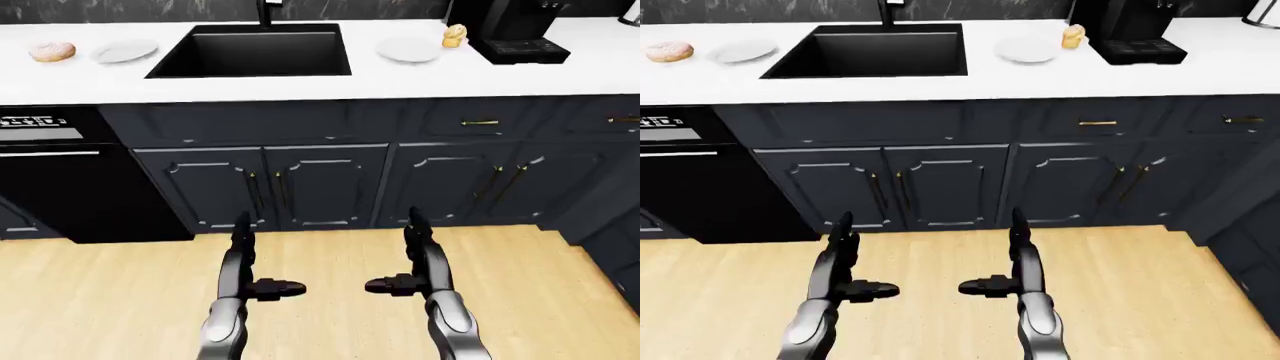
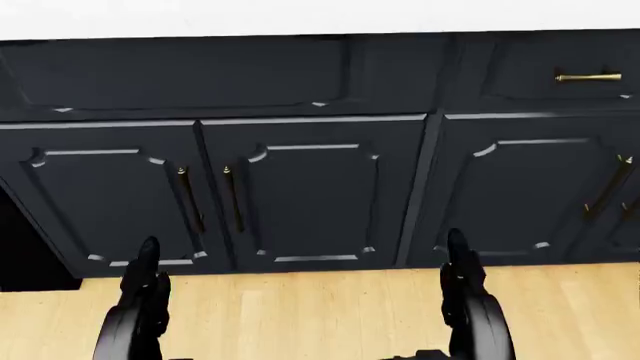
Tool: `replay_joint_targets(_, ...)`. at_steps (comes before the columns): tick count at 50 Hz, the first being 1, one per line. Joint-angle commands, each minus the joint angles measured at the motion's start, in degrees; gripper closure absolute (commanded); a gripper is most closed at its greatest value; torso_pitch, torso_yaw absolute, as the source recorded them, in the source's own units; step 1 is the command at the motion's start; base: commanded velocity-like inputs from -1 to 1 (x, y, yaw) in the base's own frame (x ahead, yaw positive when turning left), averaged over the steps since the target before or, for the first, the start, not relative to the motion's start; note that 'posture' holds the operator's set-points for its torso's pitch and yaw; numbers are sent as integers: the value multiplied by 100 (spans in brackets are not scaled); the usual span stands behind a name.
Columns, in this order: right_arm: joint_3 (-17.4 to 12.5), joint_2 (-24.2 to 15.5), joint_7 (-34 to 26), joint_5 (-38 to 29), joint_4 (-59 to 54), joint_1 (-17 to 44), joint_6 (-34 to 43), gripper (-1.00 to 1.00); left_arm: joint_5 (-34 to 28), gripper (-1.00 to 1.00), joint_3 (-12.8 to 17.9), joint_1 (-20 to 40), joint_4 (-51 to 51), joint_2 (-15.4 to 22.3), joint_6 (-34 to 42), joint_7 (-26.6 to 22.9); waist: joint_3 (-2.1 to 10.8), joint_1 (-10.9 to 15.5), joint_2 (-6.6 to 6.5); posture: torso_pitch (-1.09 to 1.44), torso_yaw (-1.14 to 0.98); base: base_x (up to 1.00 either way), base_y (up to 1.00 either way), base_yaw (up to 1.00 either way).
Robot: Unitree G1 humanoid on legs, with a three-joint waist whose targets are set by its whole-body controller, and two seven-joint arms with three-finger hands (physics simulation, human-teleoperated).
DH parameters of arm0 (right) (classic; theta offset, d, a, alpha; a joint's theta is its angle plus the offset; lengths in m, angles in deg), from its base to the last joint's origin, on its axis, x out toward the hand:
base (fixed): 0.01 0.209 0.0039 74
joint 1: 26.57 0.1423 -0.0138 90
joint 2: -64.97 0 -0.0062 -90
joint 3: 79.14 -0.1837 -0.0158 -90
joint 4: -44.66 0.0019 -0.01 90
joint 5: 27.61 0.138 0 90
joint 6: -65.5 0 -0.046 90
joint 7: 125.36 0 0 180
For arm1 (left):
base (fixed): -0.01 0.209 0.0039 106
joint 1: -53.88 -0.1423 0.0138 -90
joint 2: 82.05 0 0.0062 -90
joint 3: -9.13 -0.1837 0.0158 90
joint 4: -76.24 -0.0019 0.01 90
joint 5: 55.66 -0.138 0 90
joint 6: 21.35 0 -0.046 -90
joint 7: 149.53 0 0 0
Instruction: Place the pastries on the plates.
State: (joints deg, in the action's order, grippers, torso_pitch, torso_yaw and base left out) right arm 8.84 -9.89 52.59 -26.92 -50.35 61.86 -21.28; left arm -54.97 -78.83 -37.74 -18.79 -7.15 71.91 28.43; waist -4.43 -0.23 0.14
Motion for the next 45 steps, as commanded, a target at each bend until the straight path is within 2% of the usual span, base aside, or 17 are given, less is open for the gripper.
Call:
replay_joint_targets(1,54,-16,-3,-14,430,533,-224,-100,256,-100,123,170,1568,63,572,-3,5,-12,45,0,0,0,0,0)
replay_joint_targets(3,41,-40,30,-14,680,639,32,-100,463,-100,267,395,1901,52,1121,107,389,63,-8,0,0,0,0,0)
replay_joint_targets(4,33,-21,0,75,903,615,164,-100,524,-100,259,485,2058,63,1346,135,219,68,-34,0,0,0,0,0)
replay_joint_targets(5,30,-23,17,80,1092,577,263,-100,466,-100,233,570,2094,88,1495,205,139,38,62,0,0,0,0,0)
replay_joint_targets(7,35,-36,25,81,1443,537,486,-100,239,-100,146,696,2140,168,1624,184,390,76,28,0,0,0,0,0)
replay_joint_targets(8,17,-56,37,87,1756,556,760,-100,288,-100,171,795,2268,167,1788,154,426,84,20,0,0,0,0,0)
replay_joint_targets(12,-161,-171,0,87,2610,702,1521,-100,222,-100,240,1155,2599,273,2247,127,494,92,1,0,0,0,0,0)
replay_joint_targets(16,-369,-317,22,111,3603,1120,2468,-100,389,-100,528,2007,2952,528,3046,174,520,79,16,0,0,0,0,0)
replay_joint_targets(23,-750,-683,245,373,3911,2194,3223,-100,672,-100,683,3209,2915,876,3534,387,503,55,23,0,0,0,0,0)
replay_joint_targets(24,-779,-772,257,418,3924,2359,3374,-100,603,-100,674,3402,2827,997,3506,416,634,54,-5,0,0,10,0,0)
replay_joint_targets(29,-844,-1039,420,640,3913,3150,3652,-100,576,-100,783,4150,2781,1405,3811,392,268,51,9,0,0,27,0,0)
replay_joint_targets(32,-832,-1197,468,729,4015,3520,3955,-100,651,-100,800,4340,3070,1556,4076,274,226,41,163,0,0,37,0,0)
replay_joint_targets(34,-837,-1267,479,790,4096,3683,4118,-100,717,-100,933,4431,3219,1622,4184,340,235,29,108,0,0,40,0,0)
replay_joint_targets(37,-932,-1297,542,989,4304,3788,4333,-100,808,-100,1091,4391,3635,1793,4465,407,211,30,167,0,0,47,0,0)
replay_joint_targets(42,-1004,-1418,608,1078,4378,3658,4278,-100,983,-100,1270,4108,3919,1907,4386,500,166,-27,-32,0,0,54,0,0)
replay_joint_targets(44,-1000,-1439,610,1104,4474,3600,4323,-100,1013,-100,1243,4087,3965,1952,4372,524,157,-81,-215,0,0,64,0,0)
replay_joint_targets(45,-985,-1490,589,1062,4457,3584,4294,-100,1016,-100,1211,4109,3962,1957,4371,527,192,-98,-374,0,0,65,0,0)
